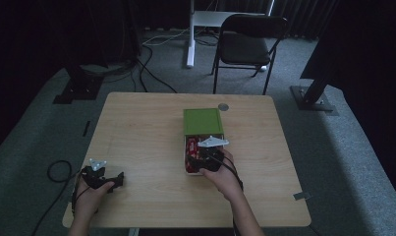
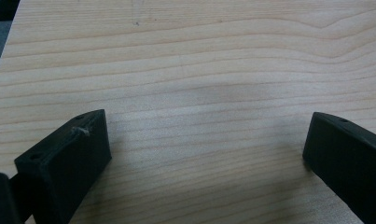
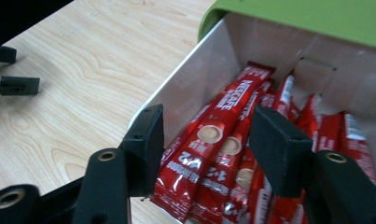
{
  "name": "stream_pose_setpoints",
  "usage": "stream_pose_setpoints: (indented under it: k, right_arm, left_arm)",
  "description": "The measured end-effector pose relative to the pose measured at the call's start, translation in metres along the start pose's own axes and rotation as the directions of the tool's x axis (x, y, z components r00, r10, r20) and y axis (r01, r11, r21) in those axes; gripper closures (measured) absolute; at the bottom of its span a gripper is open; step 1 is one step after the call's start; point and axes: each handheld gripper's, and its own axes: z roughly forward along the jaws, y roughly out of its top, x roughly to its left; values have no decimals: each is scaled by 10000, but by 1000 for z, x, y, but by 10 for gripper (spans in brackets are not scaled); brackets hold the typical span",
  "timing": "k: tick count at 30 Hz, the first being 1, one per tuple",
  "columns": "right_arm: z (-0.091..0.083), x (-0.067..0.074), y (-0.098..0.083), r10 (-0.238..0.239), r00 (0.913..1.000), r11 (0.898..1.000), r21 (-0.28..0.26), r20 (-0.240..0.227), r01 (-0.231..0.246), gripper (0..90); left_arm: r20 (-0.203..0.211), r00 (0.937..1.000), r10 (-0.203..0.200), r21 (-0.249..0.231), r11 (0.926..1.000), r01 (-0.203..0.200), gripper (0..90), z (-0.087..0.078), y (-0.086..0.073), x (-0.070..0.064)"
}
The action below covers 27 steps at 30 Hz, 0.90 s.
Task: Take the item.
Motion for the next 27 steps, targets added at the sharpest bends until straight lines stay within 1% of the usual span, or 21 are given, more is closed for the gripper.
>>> stream_pose_setpoints:
  k: [2, 3, 5, 6, 7, 11, 14, 16, 18, 20, 21, 23, 27]
  right_arm:
    - [3, 0, -2, -9, 9999, 9999, 124, 107, 8, 473]
    - [5, -1, -2, 79, 9999, 9998, 205, 115, -81, 477]
    - [8, -2, -4, 207, 9994, 9994, 280, 271, -215, 495]
    - [8, -2, -4, 207, 9994, 9994, 280, 271, -215, 495]
    - [9, -2, -4, 310, 9991, 9992, 261, 286, -318, 497]
    - [14, 0, -5, 290, 9989, 9990, 315, 355, -301, 502]
    - [19, 2, -5, 129, 9985, 9987, 484, 540, -155, 511]
    - [21, 3, -6, 219, 9975, 9986, 456, 666, -249, 518]
    - [22, 4, -5, 111, 9970, 9986, 498, 764, -149, 526]
    - [23, 4, -5, 143, 9960, 9984, 539, 880, -191, 541]
    - [24, 3, -5, 184, 9959, 9981, 577, 889, -236, 555]
    - [26, 3, -7, 76, 9959, 9976, 677, 899, -138, 561]
    - [28, 4, -9, 94, 9950, 9984, 553, 990, -150, 604]
  left_arm:
    - [0, 10000, -23, -15, 10000, 23, 13, 0, 0, 0]
    - [2, 10000, -29, -21, 10000, 29, 13, 0, 0, 0]
    - [3, 10000, -30, -21, 10000, 30, 13, 0, 0, 0]
    - [3, 10000, -30, -21, 10000, 30, 13, 0, 0, 0]
    - [1, 10000, -28, -21, 10000, 28, 13, 0, 0, 0]
    - [2, 10000, -31, -22, 10000, 31, 13, 0, 0, 0]
    - [2, 10000, -28, -20, 10000, 28, 13, 0, 0, 0]
    - [2, 10000, -27, -19, 10000, 27, 13, 0, 0, 0]
    - [2, 10000, -27, -20, 10000, 27, 13, 0, 0, 0]
    - [0, 10000, -26, -22, 10000, 26, 13, 0, 0, 0]
    - [2, 10000, -28, -22, 10000, 28, 13, 0, 0, 0]
    - [1, 10000, -27, -20, 10000, 27, 13, 0, 0, 0]
    - [2, 10000, -28, -22, 10000, 28, 13, 0, 0, 0]
